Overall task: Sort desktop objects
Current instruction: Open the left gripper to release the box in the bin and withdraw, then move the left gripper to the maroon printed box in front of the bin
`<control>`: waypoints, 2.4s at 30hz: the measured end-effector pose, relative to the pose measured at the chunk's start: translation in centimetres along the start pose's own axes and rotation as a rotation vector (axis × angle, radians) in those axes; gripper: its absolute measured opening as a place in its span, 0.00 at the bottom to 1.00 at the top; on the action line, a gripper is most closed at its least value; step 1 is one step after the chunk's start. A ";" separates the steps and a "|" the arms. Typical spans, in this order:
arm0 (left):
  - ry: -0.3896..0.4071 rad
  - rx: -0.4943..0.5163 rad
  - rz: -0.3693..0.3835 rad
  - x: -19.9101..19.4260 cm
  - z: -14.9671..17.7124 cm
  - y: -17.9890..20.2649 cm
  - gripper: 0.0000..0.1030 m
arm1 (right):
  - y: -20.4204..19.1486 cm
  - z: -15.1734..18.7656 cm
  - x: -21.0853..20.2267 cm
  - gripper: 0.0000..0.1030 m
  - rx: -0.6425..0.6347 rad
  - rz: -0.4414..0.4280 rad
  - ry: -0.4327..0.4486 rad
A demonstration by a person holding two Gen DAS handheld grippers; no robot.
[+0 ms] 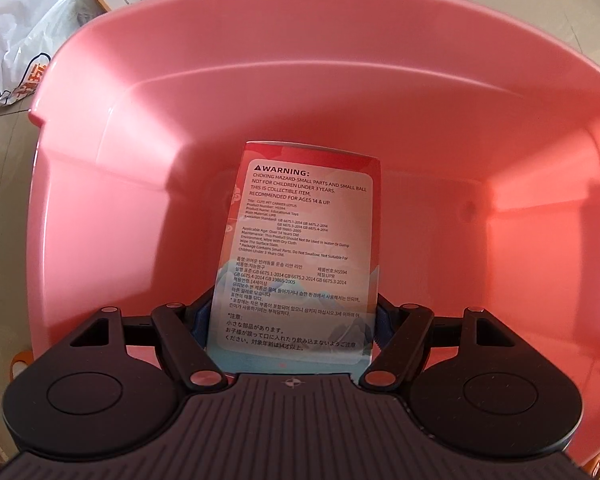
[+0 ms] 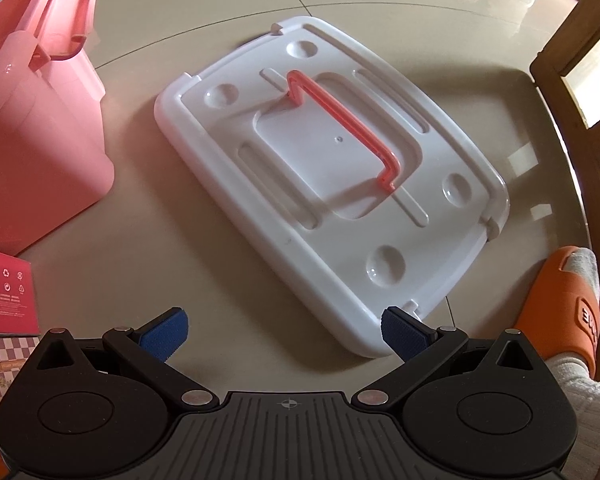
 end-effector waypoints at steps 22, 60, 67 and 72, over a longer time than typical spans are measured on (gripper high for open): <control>0.087 -0.052 0.071 -6.5 0.9 1.0 0.82 | -0.3 -1.0 -1.8 0.99 -0.015 -0.084 0.022; 0.171 0.018 0.142 -6.5 15.1 -5.1 0.94 | -2.7 -0.4 -7.3 1.00 -0.042 -0.163 0.126; 0.208 0.049 0.088 -6.5 15.1 -5.3 0.97 | -3.2 -0.1 -6.6 1.00 -0.064 -0.163 0.117; 0.212 0.012 0.082 -6.3 15.1 -5.7 1.00 | -3.7 0.0 -6.4 1.00 -0.078 -0.164 0.111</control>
Point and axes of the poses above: each gripper's, at about its wrist camera, not at the fingertips, and x roughly the way its jaws point, y to its right, z to its underside, the point moved 5 cm from there along x, roughly the way its jaws point, and after that the axes turned 11 degrees about y, right-handed, at the moved point
